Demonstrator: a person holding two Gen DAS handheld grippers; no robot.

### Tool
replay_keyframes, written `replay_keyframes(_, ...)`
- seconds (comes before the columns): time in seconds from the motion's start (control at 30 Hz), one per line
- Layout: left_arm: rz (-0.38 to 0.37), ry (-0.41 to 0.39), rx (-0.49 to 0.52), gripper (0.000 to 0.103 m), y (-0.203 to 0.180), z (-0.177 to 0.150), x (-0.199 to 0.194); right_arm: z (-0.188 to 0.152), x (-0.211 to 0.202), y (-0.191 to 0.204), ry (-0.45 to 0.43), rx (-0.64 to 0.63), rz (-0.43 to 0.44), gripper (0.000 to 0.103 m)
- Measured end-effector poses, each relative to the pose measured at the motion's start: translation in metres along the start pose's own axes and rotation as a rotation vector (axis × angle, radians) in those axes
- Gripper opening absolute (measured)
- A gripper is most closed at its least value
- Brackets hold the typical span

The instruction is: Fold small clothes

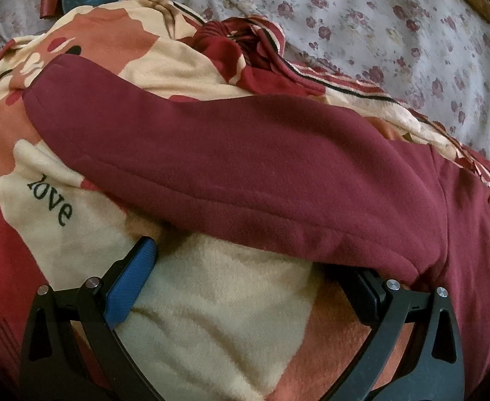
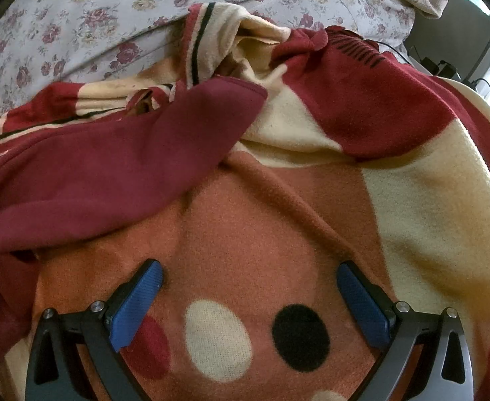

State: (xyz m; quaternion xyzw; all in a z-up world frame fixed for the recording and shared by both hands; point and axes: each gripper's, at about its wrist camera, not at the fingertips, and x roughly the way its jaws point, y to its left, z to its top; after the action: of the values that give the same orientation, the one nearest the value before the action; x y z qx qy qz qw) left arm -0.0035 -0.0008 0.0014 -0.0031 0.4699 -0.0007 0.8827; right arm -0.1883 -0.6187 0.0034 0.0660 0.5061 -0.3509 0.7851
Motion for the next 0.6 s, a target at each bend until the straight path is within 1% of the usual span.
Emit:
replay_keyframes(0.07,-0.005,0.017,0.017,0.103,0.001,-0.002,-0.007,0.000,0.000,0.000,0.000,0.000,0.000,0.103)
replay_keyframes(0.17,-0.016,0.039,0.015,0.102,0.000,-0.004,-0.019,0.000,0.000,0.000,0.000,0.000,-0.001,0.103)
replay_keyframes(0.23,-0.030,0.020,0.017,0.102,-0.004,-0.007,-0.033,0.000,0.000,0.000,0.000,0.001,0.000,0.103)
replay_keyframes(0.3,-0.035,-0.004,0.041,0.102,-0.009,-0.012,-0.050,0.001,0.000,0.001,0.000,-0.003,-0.006,0.103)
replay_keyframes(0.4,-0.064,-0.042,0.078,0.102,-0.020,-0.023,-0.078,0.002,0.001,0.000,0.001,0.004,0.003,0.103)
replay_keyframes(0.5,-0.102,-0.034,0.101,0.102,-0.033,-0.030,-0.091,0.002,-0.002,0.004,0.019,0.023,-0.025,0.103)
replay_keyframes(0.53,-0.117,-0.021,0.110,0.102,-0.039,-0.034,-0.095,0.002,-0.003,0.004,0.030,0.021,-0.017,0.103)
replay_keyframes(0.57,-0.125,-0.016,0.118,0.102,-0.043,-0.036,-0.098,0.001,-0.006,0.004,0.037,0.006,0.013,0.103)
replay_keyframes(0.6,-0.132,-0.018,0.133,0.102,-0.048,-0.041,-0.104,0.000,-0.013,0.005,0.046,-0.024,0.069,0.103)
